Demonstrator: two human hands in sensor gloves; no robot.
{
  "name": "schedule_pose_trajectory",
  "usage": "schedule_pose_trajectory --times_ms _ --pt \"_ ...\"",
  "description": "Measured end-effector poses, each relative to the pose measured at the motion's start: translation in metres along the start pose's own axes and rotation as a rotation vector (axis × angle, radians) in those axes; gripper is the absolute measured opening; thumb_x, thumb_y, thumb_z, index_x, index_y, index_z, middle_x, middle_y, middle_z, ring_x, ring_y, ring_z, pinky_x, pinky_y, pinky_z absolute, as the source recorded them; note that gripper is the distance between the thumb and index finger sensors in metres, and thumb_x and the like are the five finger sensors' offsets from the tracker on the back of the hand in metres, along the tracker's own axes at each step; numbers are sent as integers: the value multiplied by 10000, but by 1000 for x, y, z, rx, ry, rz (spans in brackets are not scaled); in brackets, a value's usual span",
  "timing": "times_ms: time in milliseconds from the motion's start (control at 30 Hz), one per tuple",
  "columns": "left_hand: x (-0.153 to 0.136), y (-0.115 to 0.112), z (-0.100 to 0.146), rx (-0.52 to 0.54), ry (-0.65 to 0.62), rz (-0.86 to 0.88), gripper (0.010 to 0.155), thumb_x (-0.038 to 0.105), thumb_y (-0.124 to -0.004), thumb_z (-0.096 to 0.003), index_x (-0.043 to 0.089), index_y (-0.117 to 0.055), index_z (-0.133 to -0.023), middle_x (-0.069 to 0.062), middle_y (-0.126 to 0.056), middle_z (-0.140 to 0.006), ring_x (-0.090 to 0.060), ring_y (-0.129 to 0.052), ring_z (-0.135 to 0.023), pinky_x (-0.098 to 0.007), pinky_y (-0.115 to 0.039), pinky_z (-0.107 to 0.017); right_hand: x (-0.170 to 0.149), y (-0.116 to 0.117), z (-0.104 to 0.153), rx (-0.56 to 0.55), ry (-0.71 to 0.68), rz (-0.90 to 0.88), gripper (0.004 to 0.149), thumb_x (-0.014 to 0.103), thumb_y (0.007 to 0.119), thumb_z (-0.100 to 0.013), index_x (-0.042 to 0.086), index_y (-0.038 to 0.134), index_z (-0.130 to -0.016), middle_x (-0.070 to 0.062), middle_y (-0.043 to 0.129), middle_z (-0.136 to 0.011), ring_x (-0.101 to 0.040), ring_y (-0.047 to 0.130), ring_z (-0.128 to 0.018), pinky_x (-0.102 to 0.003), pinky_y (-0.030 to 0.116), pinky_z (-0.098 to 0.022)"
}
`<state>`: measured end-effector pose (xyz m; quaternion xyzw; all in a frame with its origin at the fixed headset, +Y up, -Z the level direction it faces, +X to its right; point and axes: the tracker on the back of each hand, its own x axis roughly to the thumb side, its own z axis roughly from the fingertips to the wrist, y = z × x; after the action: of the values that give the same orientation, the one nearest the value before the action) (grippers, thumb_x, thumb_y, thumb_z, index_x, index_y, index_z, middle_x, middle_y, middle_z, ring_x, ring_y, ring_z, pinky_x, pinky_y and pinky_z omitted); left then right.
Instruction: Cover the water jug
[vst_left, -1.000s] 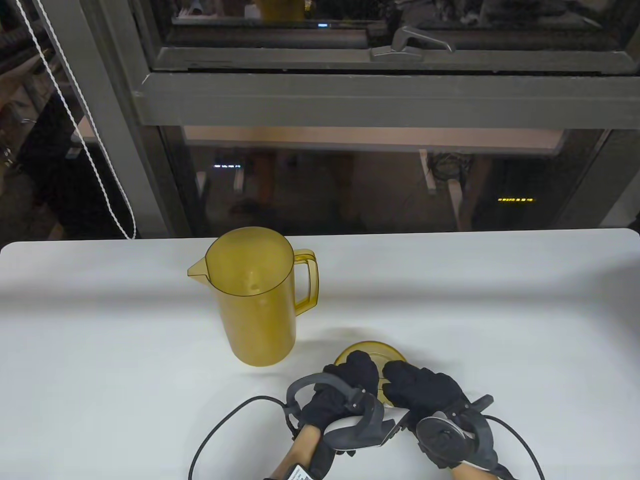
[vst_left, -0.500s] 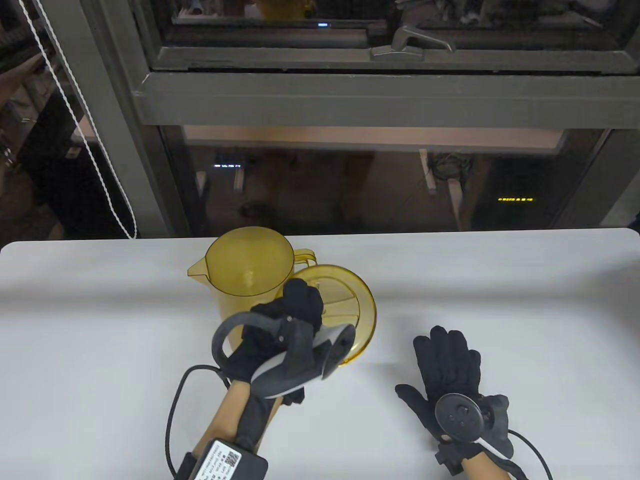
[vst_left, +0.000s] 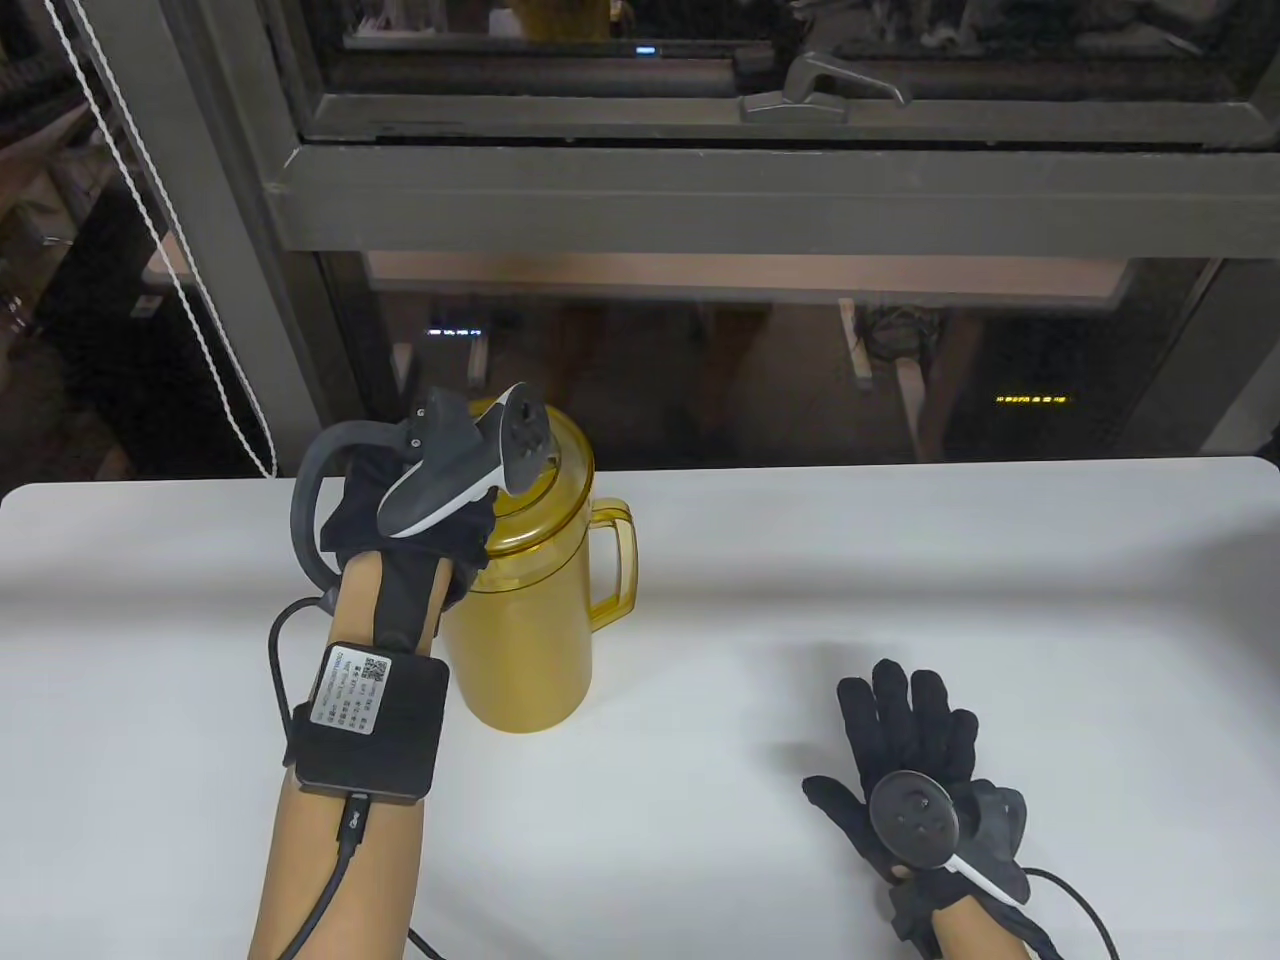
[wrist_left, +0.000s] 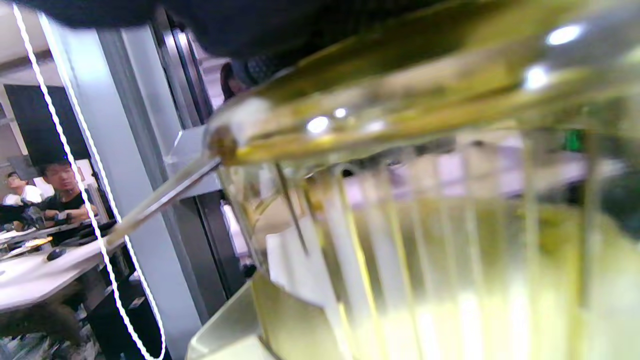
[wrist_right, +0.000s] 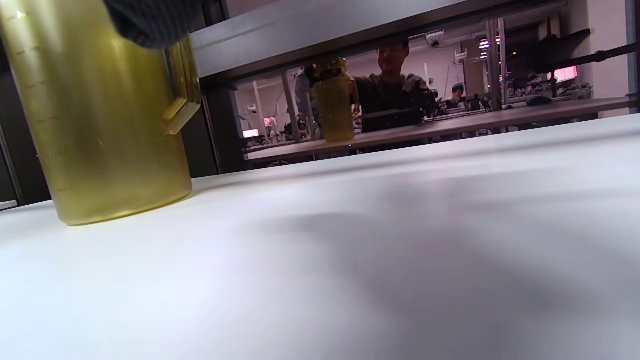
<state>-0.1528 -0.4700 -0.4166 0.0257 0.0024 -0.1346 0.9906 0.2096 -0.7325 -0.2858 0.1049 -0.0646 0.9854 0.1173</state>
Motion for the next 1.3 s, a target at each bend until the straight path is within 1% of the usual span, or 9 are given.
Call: schedule_pose_trajectory --times_ms 67,167,400,467,700,833,1100,1233,1300 --pt "1 -8 -5 -18 -7 -27 586 372 -771 -357 173 -772 -907 -118 -792 -907 -50 -873 -243 -342 -835 -163 -1 -1 0 -2 4 1 940 627 668 -469 273 13 -1042 -135 47 -1164 -537 88 -1058 -760 183 -700" --pt "1 -11 -11 -57 -8 -24 585 369 -766 -359 169 -769 -910 -120 -789 -908 -52 -872 -248 -344 -834 -169 -2 -1 0 -7 7 -5 942 626 670 -468 272 12 -1042 -134 46 -1165 -536 88 -1059 -760 183 -701" --pt "-5 6 -15 -18 2 -7 586 366 -767 -360 170 -769 -912 -121 -788 -910 -55 -874 -254 -349 -834 -175 -6 2 -1 11 21 -13 943 629 669 -467 276 10 -1041 -132 48 -1167 -536 91 -1062 -761 184 -703" --pt "-5 7 -16 -22 2 0 586 366 -766 -362 169 -768 -913 -121 -787 -912 -57 -873 -257 -350 -833 -178 -7 2 -1 13 25 -14 944 628 671 -467 275 10 -1042 -130 47 -1167 -535 92 -1063 -762 182 -702" --pt "1 -13 -22 -67 -20 -40 586 364 -765 -359 185 -762 -916 -103 -779 -925 -55 -874 -266 -349 -836 -189 -9 0 -1 12 35 -17 945 628 671 -467 276 8 -1041 -132 46 -1167 -536 94 -1063 -762 183 -703" --pt "1 -19 -23 -67 -35 -15 585 356 -770 -355 200 -760 -919 -84 -773 -940 -61 -875 -276 -352 -838 -200 -9 0 -2 15 38 -17 946 627 672 -467 276 6 -1040 -130 47 -1167 -535 93 -1064 -761 184 -704" --pt "10 -38 -24 -90 -55 -49 585 349 -780 -351 222 -753 -921 -55 -765 -958 -61 -879 -286 -354 -843 -215 -9 -1 -2 18 42 -21 949 625 675 -467 274 4 -1039 -131 45 -1166 -534 94 -1065 -762 186 -704" --pt "12 -49 -19 -67 -41 -34 574 346 -792 -358 225 -754 -918 -61 -760 -964 -59 -885 -288 -353 -846 -215 -10 0 -2 22 40 -23 949 624 674 -468 273 3 -1040 -132 44 -1166 -536 95 -1065 -762 186 -704" --pt "11 -51 -13 -54 -41 -3 571 344 -781 -389 229 -730 -945 -62 -729 -1000 -72 -895 -340 -368 -847 -260 -9 0 -3 23 35 -25 946 624 674 -468 275 5 -1039 -131 45 -1166 -535 97 -1065 -762 187 -705"
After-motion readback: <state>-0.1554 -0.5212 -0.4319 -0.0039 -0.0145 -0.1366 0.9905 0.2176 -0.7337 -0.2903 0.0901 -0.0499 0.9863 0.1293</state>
